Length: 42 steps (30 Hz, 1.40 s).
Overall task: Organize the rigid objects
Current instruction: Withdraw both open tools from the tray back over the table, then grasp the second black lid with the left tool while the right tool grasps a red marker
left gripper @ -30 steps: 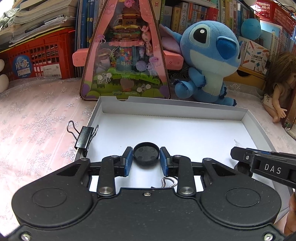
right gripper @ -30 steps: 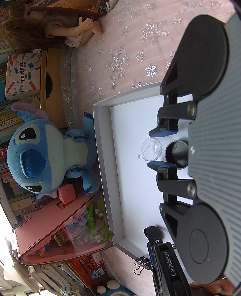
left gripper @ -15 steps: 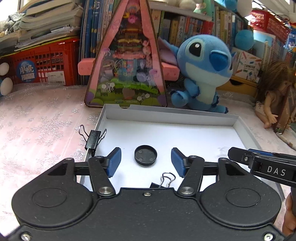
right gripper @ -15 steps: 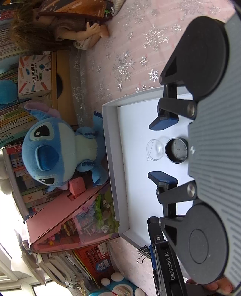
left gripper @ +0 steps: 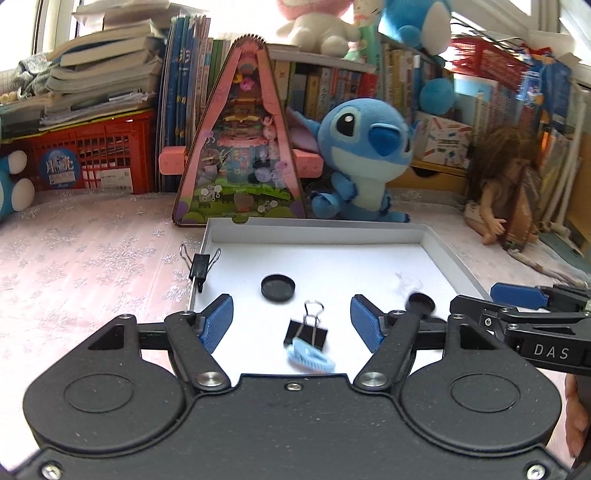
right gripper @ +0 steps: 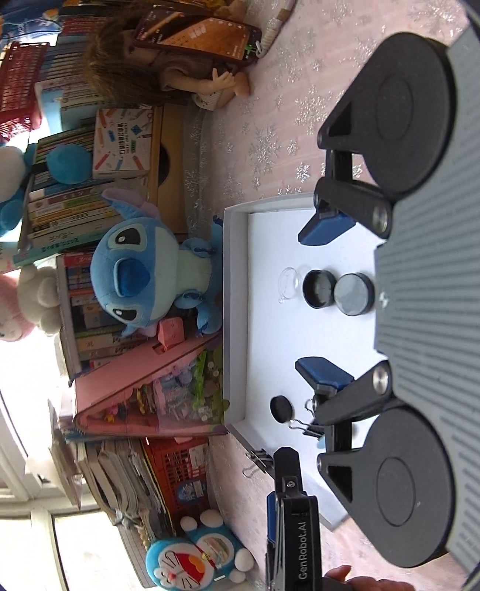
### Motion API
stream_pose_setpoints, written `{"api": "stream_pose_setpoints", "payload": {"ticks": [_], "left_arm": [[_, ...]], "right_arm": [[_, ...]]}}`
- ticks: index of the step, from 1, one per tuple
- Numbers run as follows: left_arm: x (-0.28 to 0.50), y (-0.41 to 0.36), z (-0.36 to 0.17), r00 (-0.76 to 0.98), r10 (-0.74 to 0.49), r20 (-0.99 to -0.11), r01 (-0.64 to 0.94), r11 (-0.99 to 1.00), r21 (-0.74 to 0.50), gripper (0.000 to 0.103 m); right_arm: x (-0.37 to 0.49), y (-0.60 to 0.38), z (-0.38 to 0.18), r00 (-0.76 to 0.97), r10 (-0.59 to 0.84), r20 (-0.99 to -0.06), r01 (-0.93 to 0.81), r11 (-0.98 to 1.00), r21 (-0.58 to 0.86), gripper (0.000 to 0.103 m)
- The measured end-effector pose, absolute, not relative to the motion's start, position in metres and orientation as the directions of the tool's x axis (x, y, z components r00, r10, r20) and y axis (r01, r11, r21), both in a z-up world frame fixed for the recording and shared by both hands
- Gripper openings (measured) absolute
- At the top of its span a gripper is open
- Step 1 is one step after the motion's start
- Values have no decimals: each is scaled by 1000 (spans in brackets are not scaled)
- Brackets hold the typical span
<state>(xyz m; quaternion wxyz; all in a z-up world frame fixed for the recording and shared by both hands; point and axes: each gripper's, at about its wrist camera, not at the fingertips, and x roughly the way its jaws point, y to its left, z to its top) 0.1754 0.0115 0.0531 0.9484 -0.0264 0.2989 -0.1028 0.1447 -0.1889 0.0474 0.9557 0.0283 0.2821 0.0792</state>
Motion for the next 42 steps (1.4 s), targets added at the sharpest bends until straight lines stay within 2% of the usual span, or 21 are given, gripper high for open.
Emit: {"api": "stream_pose_setpoints", "payload": {"ticks": [14,22,29,42], "left_arm": [[88,28,37,798,-259,-544,254,963,-86,71],[52,34,17,772,-276,-572,281,956,-81,71],[31,41,2,752,-285,-594,292,952,-86,70],[9,25,-8,758,-299,-580,350,936,-25,69]], "right_arm": [[61,-191,37,867,151,-474,-146,988,47,83],[25,-183,25,875,130,-467,-157,987,-20,84],[9,-180,15,870,120,-479,-153,988,-28,85],[0,-171,1,864,108,-492,-146,988,-40,85]]}}
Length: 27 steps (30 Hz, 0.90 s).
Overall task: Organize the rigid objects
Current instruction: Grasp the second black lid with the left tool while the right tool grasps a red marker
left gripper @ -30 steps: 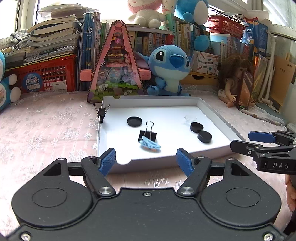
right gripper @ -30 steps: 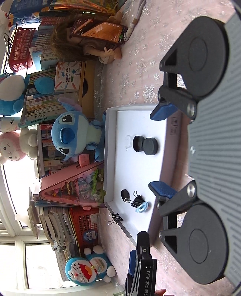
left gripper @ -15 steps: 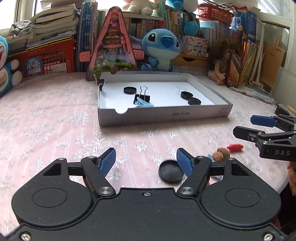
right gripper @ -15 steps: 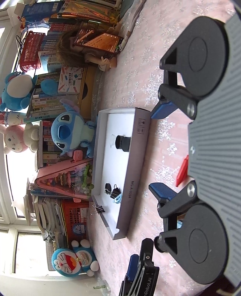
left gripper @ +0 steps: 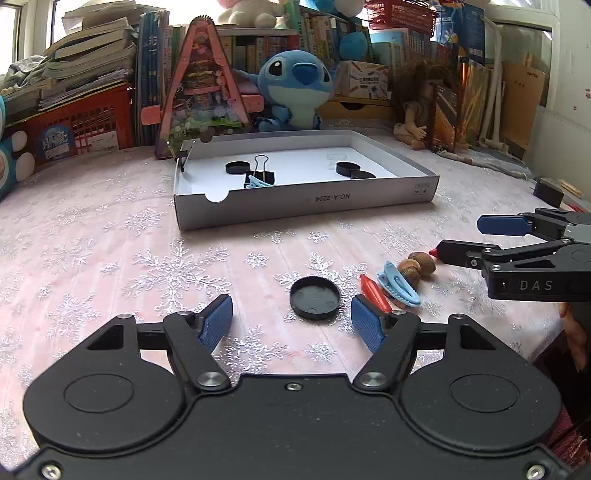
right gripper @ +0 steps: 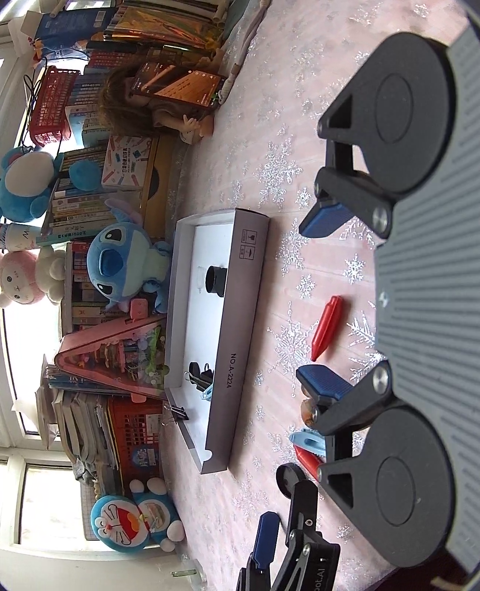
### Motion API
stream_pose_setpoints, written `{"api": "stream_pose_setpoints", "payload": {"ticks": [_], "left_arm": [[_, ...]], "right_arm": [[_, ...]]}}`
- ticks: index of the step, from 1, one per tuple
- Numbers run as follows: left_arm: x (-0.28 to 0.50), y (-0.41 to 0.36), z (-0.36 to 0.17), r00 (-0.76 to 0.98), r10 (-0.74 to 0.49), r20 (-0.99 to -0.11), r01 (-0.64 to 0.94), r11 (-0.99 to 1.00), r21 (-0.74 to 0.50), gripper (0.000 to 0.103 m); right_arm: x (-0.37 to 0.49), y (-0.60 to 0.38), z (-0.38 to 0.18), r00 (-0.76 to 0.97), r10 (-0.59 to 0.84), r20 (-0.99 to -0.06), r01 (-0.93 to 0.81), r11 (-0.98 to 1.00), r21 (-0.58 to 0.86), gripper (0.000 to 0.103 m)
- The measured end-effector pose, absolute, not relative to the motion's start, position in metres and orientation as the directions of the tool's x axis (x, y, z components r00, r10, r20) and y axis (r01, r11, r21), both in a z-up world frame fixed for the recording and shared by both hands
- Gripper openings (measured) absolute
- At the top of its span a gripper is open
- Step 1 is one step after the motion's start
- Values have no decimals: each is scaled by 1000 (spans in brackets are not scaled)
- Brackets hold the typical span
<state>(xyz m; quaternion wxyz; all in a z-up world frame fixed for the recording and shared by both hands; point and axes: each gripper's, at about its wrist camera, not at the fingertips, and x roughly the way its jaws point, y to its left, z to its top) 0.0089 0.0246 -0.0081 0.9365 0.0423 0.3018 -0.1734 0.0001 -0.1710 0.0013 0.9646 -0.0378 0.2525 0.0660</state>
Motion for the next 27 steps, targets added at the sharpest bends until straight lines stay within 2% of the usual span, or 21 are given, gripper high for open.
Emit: {"api": "stream_pose_setpoints", "payload": {"ticks": [7,12,18,23,27], "left_arm": [[10,15,-12,769,-296,-567,348,937,-18,55],[8,9,-13,782,-290,-551,345,939,-5,30],[11,8,-10,782,-291,-552,332,943,-28,30],[14,12,-6,788,-279,-549,307,951,-44,30],[17,14,-3,792,-268,-548,290,956,-49,30]], "right_arm": [[0,-169,-3,862,92,-499,-123,992,-29,85],[-1,-167,-3,869,70,-490,-78,997,4,85],[2,-160,-4,869,25,-495,-15,1000,24,84],[5,-155,-6,853,13,-521,3,1000,31,72],[3,-153,-8,852,25,-524,-5,999,39,55]]}}
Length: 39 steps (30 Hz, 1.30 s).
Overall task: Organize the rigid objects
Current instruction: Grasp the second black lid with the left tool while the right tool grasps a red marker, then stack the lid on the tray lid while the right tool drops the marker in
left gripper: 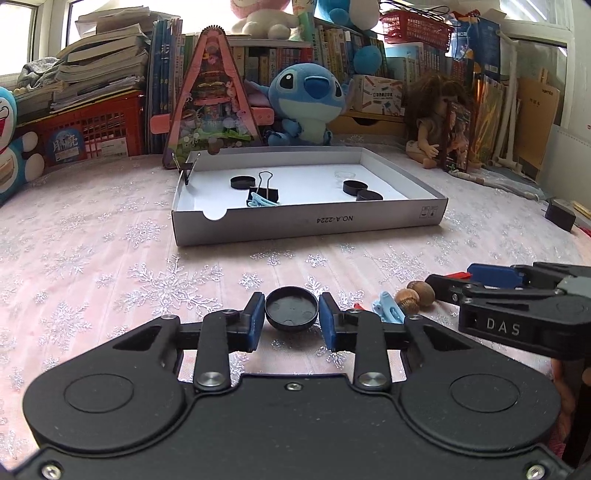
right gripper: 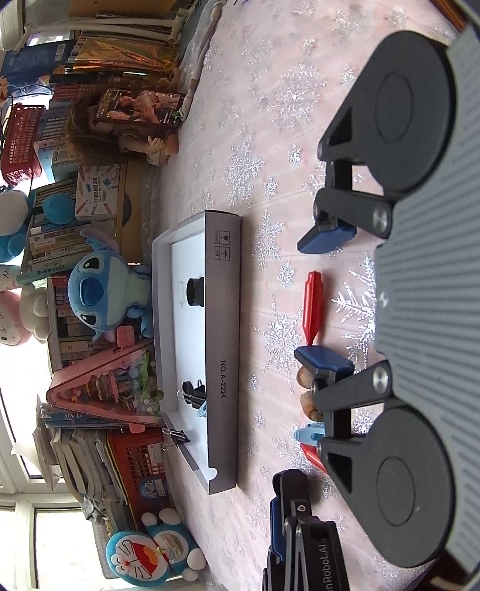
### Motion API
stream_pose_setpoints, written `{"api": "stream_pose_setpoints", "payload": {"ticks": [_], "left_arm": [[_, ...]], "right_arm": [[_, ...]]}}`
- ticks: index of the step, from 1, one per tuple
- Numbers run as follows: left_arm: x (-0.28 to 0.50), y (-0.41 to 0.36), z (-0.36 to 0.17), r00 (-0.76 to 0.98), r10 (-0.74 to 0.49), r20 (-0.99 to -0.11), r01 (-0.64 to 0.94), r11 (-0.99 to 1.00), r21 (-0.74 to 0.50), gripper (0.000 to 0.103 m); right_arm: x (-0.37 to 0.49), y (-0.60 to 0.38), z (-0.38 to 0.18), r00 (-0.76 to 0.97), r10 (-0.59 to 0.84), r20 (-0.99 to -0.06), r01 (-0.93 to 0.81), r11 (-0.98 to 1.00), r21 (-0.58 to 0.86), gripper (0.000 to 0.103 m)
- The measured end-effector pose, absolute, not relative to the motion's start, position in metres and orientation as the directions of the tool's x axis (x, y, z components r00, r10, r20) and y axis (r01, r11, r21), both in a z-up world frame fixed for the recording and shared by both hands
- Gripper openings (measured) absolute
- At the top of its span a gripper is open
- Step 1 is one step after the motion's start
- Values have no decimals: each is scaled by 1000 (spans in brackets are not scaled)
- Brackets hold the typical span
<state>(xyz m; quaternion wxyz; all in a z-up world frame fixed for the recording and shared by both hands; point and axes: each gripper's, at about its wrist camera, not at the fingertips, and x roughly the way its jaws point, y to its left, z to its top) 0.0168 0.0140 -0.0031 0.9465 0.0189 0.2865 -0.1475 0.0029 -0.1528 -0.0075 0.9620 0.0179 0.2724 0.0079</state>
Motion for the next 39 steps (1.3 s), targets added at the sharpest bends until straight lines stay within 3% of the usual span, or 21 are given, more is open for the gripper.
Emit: {"api": "stream_pose_setpoints", "payload": {"ticks": [2,17,39], "left_arm": [[18,14,-1,795,-263,-546,282,958,-50,30],[39,18,24,813,-247,-526,239,967,-85,30],[53,22,39,831,-229,-507,206,973,-103,30]], "right_arm": [[2,-151,-8,854,25,-520,-12,1000,28,50],[8,-160,16,882,40,-469,-38,999,15,50],[10,-186,25,876,38,-482,-24,999,35,50]]}}
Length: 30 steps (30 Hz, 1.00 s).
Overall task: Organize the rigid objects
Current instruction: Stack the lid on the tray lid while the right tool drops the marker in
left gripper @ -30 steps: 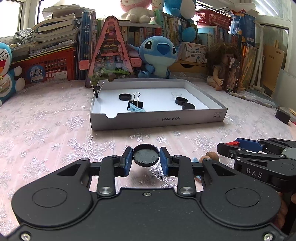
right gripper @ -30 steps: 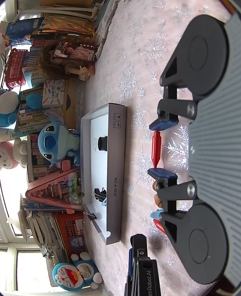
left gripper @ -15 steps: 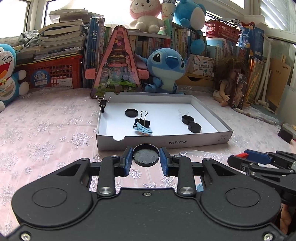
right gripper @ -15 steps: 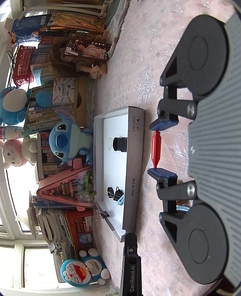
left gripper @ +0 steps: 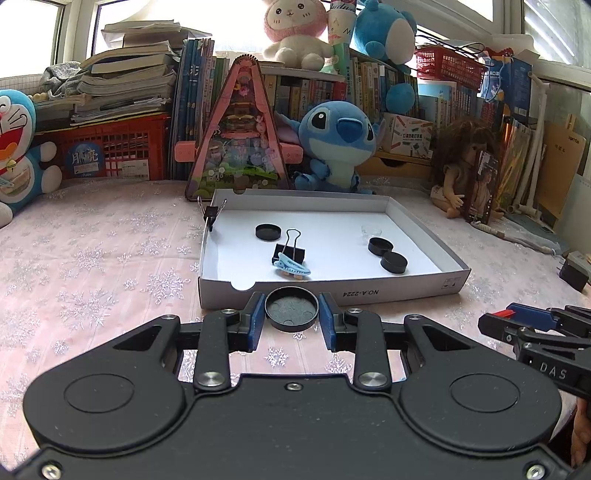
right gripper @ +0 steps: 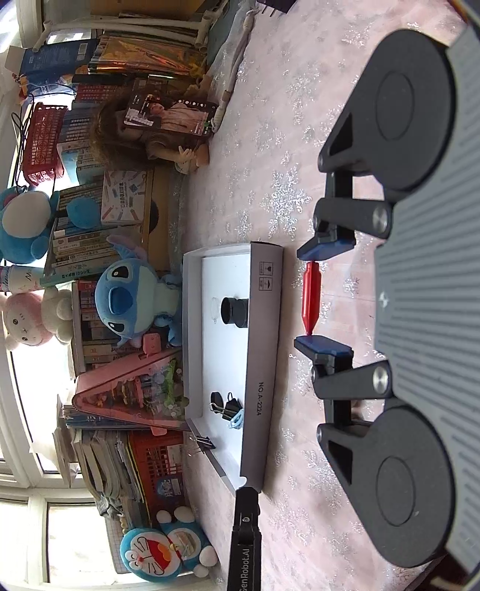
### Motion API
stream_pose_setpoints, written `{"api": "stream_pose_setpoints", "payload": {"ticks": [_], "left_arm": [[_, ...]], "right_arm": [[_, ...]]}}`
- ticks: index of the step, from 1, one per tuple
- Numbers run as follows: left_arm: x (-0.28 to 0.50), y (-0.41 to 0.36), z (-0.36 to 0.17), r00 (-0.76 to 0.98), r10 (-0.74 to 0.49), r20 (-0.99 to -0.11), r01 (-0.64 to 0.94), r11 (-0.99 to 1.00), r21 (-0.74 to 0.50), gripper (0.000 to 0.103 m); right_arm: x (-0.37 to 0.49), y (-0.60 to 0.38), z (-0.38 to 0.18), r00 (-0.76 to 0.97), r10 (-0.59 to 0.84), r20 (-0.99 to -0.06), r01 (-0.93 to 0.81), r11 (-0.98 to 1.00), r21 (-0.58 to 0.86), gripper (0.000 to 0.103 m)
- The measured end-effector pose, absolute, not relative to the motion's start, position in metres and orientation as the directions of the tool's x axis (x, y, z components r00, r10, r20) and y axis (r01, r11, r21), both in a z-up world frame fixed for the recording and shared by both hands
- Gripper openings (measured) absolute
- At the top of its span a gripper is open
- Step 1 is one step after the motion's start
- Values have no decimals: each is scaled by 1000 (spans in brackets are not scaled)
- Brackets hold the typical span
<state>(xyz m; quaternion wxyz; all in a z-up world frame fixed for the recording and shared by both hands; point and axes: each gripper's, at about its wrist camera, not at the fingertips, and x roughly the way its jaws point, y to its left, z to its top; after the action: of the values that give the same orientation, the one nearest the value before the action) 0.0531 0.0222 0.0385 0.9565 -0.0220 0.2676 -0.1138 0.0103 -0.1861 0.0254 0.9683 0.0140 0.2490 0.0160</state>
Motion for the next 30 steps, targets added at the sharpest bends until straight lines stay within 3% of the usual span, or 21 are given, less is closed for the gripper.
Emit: {"api": "stream_pose_setpoints", "payload": {"ticks": [21,30], "left_arm": [[150,15,78,822,-235,-519,173,971,-166,30],[220,10,70,790,-206,-578,108,974,-200,30]], "right_arm": [[106,-204,67,868,89,-489,-28,991,130,50],[171,-212,65,816,140,-561,-20,977,214,50]]}}
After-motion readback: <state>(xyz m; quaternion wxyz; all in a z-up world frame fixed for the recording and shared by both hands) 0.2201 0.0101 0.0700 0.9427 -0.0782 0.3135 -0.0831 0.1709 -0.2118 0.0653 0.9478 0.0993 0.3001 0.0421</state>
